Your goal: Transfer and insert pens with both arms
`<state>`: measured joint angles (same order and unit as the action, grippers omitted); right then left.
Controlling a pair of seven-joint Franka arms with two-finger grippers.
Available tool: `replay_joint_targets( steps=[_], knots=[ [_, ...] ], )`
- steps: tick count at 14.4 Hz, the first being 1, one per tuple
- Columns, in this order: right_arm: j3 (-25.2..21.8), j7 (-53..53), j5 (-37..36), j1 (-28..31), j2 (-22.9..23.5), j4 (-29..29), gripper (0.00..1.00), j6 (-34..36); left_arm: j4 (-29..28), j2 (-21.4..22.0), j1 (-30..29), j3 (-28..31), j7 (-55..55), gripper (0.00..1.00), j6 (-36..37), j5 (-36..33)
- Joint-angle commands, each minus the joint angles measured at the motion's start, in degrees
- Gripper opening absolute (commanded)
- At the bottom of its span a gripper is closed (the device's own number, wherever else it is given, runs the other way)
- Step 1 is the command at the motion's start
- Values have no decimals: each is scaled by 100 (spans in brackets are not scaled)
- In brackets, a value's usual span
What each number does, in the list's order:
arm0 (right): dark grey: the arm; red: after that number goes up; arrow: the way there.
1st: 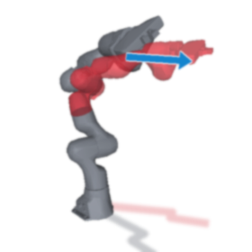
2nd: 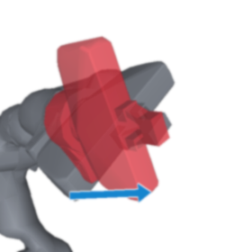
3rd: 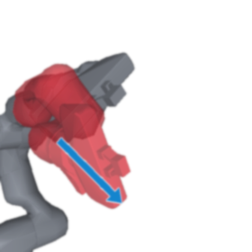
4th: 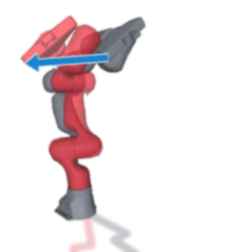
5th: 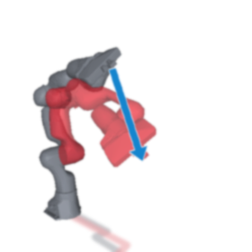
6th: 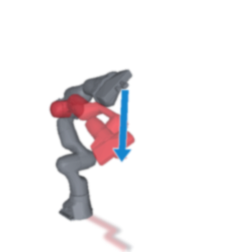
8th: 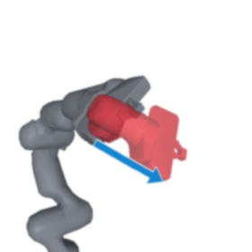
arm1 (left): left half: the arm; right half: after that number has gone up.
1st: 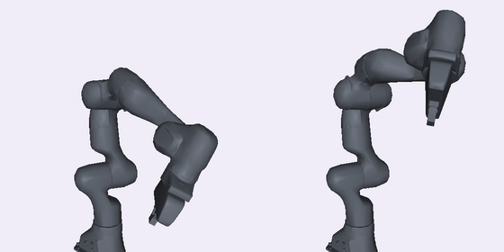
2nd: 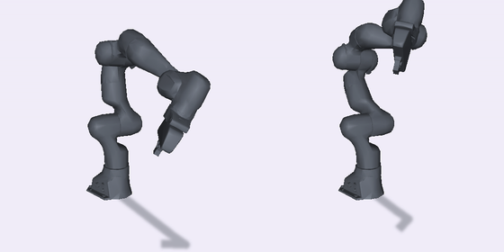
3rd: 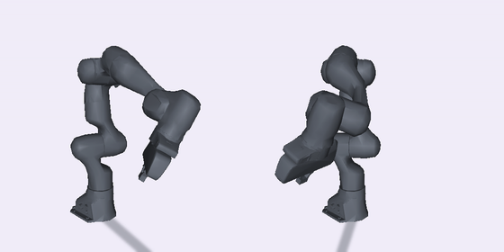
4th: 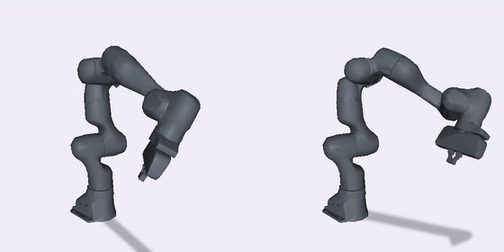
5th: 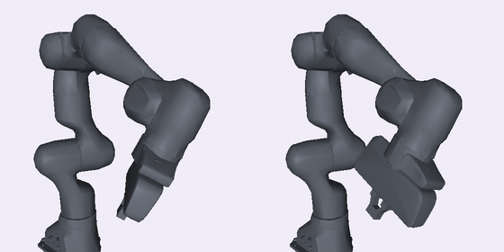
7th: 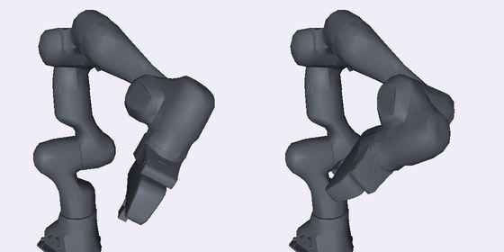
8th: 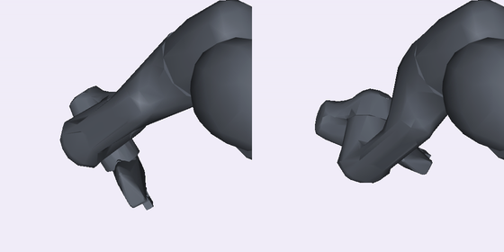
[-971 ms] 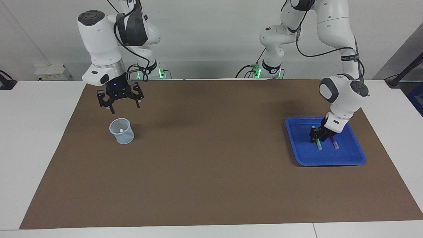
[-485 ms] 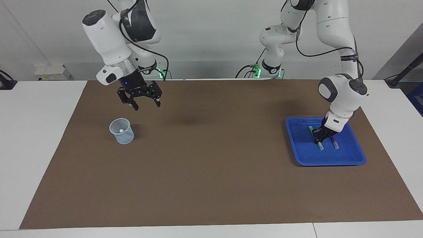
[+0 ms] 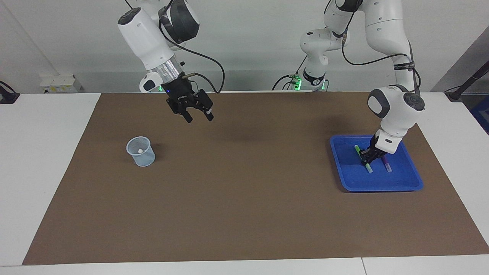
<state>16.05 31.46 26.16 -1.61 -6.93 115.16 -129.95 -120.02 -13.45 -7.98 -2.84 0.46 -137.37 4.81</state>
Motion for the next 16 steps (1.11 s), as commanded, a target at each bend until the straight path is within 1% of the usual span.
replay_joint_targets(
  steps=[1,3,6,7,9,10,14,16],
  knots=[
    [21,517,153,-154,104,-47,100,-301,382,263,209,38,463,0,876,-68],
    [21,816,179,-269,140,-55,100,-442,549,386,306,29,718,0,1281,-68],
    [21,1133,888,-366,140,-55,100,-566,821,571,499,3,1384,0,1808,-7],
    [21,1239,1013,-436,140,-47,100,-723,979,641,552,-6,1735,0,2019,28],
    [21,1694,1023,-761,209,-11,100,-1302,1225,773,587,-59,2543,0,2310,439],
    [21,1958,1023,-840,288,-11,100,-1522,1261,878,596,-68,2965,0,2329,685],
    [21,2144,1023,-1235,684,-29,100,-2269,1183,1388,622,-182,4644,0,2347,1301],
    [21,2189,1023,-1359,851,-46,100,-2508,1174,1590,693,-173,5452,0,2373,1583]
  ],
)
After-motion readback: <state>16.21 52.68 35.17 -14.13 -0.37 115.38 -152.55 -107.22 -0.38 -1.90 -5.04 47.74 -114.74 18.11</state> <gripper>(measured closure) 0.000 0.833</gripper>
